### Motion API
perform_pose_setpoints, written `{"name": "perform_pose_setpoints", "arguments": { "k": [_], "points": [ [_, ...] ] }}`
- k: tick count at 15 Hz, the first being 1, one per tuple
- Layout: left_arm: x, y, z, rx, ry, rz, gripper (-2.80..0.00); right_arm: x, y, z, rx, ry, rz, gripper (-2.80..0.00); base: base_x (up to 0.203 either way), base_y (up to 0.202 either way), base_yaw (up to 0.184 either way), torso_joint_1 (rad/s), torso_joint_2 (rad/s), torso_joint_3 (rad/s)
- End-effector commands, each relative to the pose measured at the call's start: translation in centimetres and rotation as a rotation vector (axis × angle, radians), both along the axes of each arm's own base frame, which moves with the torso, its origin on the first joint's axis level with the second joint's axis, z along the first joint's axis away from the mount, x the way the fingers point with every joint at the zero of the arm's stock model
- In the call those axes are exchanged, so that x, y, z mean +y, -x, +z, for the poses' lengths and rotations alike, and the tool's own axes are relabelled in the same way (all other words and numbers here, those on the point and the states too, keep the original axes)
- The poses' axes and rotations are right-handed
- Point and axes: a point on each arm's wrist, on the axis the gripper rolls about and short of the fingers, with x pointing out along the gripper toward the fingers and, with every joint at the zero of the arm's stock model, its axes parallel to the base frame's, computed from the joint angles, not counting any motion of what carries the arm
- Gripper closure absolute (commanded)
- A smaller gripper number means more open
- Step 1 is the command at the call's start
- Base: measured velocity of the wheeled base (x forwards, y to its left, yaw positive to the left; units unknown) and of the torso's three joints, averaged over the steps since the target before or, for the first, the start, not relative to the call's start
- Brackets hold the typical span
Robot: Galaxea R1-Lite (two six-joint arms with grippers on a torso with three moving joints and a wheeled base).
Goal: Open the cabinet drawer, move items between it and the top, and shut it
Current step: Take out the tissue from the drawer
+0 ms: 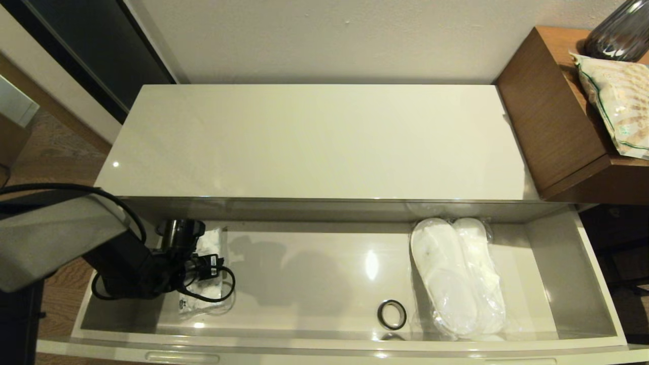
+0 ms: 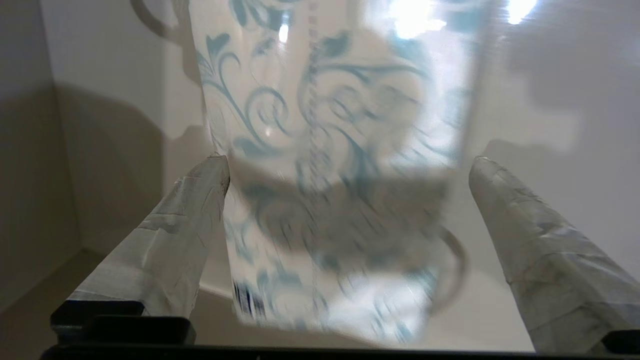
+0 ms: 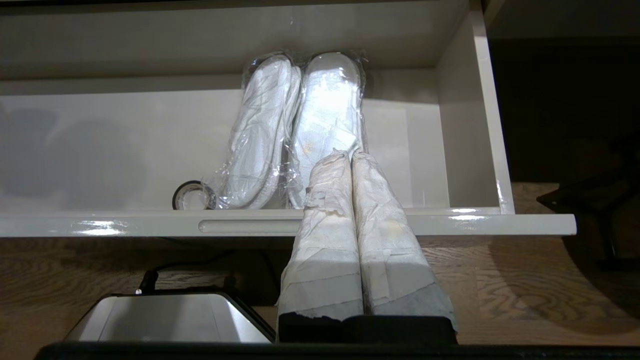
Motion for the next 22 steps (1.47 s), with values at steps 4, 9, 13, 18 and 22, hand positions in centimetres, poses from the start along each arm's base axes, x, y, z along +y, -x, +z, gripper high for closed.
{"name": "perform_pose_setpoints", "arguments": {
  "k": [4,9,13,18,22],
  "points": [
    [-1.2,3.6,3.7,-0.052,0.025,-0.029,-2.8,0.0,0.0,0.0,0.0,0.0,0.0,0.0,0.0,0.0,0.0,0.0,0.0,0.0],
    [-1.6,7.9,5.7,-0.065,0.051,-0.036,-2.8,0.0,0.0,0.0,0.0,0.0,0.0,0.0,0.0,0.0,0.0,0.0,0.0,0.0],
    [-1.4,8.5,5.5,-0.051,0.053,-0.026,-2.8,0.0,0.0,0.0,0.0,0.0,0.0,0.0,0.0,0.0,0.0,0.0,0.0,0.0],
    [-1.4,8.3,5.8,-0.065,0.049,-0.027,-2.8,0.0,0.0,0.0,0.001,0.0,0.0,0.0,0.0,0.0,0.0,0.0,0.0,0.0],
    [-0.8,5.8,3.4,-0.016,0.04,0.012,-2.8,0.0,0.0,0.0,0.0,0.0,0.0,0.0,0.0,0.0,0.0,0.0,0.0,0.0]
  ]
}}
